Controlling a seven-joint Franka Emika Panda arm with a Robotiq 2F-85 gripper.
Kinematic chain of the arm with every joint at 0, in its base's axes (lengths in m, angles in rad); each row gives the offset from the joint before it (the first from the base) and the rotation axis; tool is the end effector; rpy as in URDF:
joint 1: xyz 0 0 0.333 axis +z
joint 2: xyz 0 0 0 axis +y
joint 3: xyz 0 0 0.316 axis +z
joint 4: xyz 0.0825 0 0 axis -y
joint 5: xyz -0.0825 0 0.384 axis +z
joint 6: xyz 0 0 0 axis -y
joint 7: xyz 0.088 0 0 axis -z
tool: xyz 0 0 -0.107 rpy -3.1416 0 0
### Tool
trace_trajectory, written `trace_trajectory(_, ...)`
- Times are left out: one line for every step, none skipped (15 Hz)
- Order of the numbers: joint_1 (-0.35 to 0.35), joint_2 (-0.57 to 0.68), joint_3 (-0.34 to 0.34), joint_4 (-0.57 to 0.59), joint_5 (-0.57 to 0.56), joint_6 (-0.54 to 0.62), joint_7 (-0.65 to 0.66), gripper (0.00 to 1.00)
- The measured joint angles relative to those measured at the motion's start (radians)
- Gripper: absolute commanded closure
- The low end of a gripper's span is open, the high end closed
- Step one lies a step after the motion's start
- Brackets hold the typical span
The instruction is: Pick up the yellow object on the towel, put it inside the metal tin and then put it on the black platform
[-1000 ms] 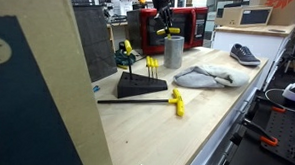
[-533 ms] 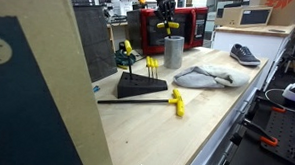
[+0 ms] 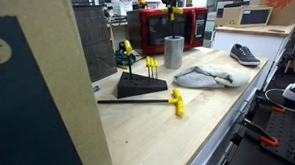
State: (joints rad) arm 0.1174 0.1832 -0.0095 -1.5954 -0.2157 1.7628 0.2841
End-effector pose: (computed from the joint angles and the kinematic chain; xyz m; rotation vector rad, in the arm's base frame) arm 0.6166 0.0482 0.5238 2.9228 -0.1947 0.0383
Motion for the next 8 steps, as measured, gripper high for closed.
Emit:
trace_trajectory(-0.004,-0.014,0.0,0.0,0.008,0.003,0.0,0.94)
trace_trajectory(-0.007,-0.027,0.0,0.0,0.017,0.006,0.0,0.94)
trace_trajectory(-0.011,-0.039,0.0,0.0,0.029,0.012,-0.001,0.94)
trace_trajectory(-0.014,-0.051,0.0,0.001,0.042,0.019,-0.001,0.94)
trace_trajectory(-0.016,-0.061,0.001,0.002,0.054,0.026,-0.001,0.94)
trace_trajectory(-0.016,-0.071,0.002,0.004,0.066,0.03,-0.001,0.94)
trace_trajectory(-0.016,-0.078,0.003,0.006,0.079,0.031,-0.002,0.94)
trace_trajectory(-0.016,-0.085,0.005,0.009,0.087,0.031,-0.002,0.94)
